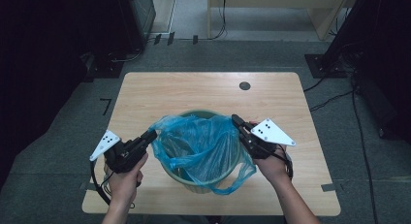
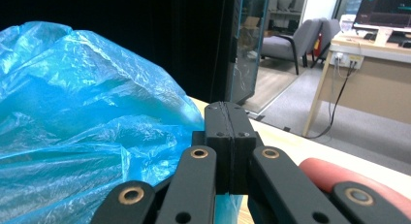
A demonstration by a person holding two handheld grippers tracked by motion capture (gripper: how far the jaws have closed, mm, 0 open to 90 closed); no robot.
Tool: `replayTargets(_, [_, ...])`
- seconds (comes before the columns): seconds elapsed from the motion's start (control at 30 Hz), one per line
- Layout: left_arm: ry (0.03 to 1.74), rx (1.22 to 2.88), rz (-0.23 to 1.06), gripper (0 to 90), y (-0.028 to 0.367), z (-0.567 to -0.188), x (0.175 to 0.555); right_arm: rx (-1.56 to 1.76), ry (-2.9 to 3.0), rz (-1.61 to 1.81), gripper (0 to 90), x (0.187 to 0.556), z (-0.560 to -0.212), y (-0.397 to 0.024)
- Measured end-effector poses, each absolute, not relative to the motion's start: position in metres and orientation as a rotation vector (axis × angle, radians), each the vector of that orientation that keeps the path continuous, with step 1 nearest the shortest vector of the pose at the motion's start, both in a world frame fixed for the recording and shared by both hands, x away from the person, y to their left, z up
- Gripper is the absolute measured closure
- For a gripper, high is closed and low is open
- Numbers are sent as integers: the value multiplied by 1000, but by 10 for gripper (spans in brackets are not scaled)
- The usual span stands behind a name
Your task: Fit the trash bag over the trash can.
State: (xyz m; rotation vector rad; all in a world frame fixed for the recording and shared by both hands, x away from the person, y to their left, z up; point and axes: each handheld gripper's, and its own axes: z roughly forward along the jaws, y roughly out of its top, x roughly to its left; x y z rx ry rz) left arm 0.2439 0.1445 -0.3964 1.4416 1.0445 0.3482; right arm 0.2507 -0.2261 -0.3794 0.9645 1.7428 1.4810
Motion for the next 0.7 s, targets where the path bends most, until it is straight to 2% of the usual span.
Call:
replayTargets(0.2, [1054, 1451, 275, 885, 138, -410, 249, 1025, 1726, 1465, 900, 261, -387, -228])
replayTargets(0.5, [1063, 1466, 234, 896, 128, -422, 247, 1132, 1721, 1447, 899, 271, -405, -233])
replayTargets(0.53, [1064, 1469, 230, 896, 128, -423, 246, 1133, 1721, 1459, 858, 271, -406, -234])
replayTargets(0.57, [1064, 1469, 230, 896, 128, -423, 246, 1133, 1721, 1459, 858, 271, -406, -234])
replayTargets(0.6, [1063, 1471, 226, 895, 130, -423, 243, 1139, 1706, 1510, 750, 270, -405, -239])
replayTargets(0.63, [1063, 1471, 226, 895, 130, -423, 243, 1139, 1706, 1510, 750, 270, -405, -239])
replayTargets(0.67, [1055, 1476, 230, 895, 133, -423, 240, 1149, 1667, 1599, 684, 264, -400, -248])
replayTargets(0.7, [1053, 1476, 229, 895, 134, -422, 238, 1141, 1650, 1622, 675, 261, -398, -253])
